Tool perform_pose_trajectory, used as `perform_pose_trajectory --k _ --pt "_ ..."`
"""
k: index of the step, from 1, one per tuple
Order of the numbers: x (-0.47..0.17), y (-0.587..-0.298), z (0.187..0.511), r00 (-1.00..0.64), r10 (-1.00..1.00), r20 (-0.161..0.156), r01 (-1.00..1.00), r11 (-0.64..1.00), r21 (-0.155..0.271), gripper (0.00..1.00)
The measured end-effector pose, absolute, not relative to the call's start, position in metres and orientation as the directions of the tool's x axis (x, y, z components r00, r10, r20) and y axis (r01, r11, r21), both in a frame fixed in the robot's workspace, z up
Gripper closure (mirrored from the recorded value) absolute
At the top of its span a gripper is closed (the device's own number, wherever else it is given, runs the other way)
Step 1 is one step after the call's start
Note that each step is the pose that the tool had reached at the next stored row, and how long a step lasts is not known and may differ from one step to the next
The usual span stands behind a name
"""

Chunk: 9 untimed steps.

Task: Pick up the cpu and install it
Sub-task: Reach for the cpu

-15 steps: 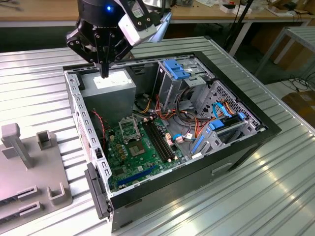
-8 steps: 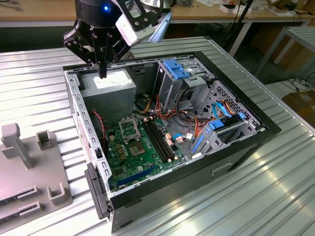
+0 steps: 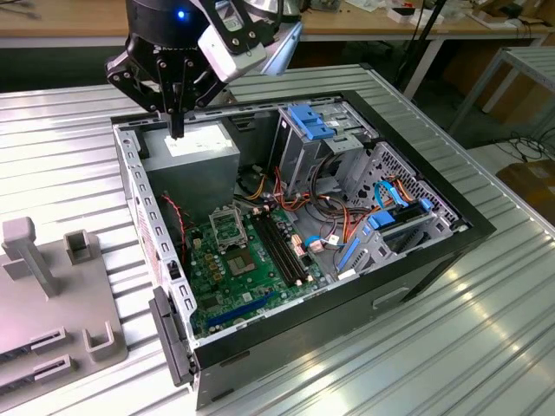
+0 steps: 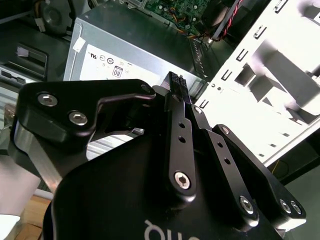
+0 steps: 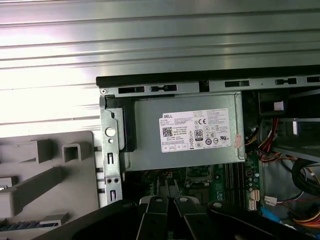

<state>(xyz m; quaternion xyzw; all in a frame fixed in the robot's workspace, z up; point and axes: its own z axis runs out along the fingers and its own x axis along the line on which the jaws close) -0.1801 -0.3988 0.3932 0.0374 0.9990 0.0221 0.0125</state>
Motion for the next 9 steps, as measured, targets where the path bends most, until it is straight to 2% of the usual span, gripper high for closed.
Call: perform_pose_trajectory --k 9 --pt "-0.1850 -0.3988 0.3932 -0.997 0.075 -0.023 0.074 0.996 0.045 0.89"
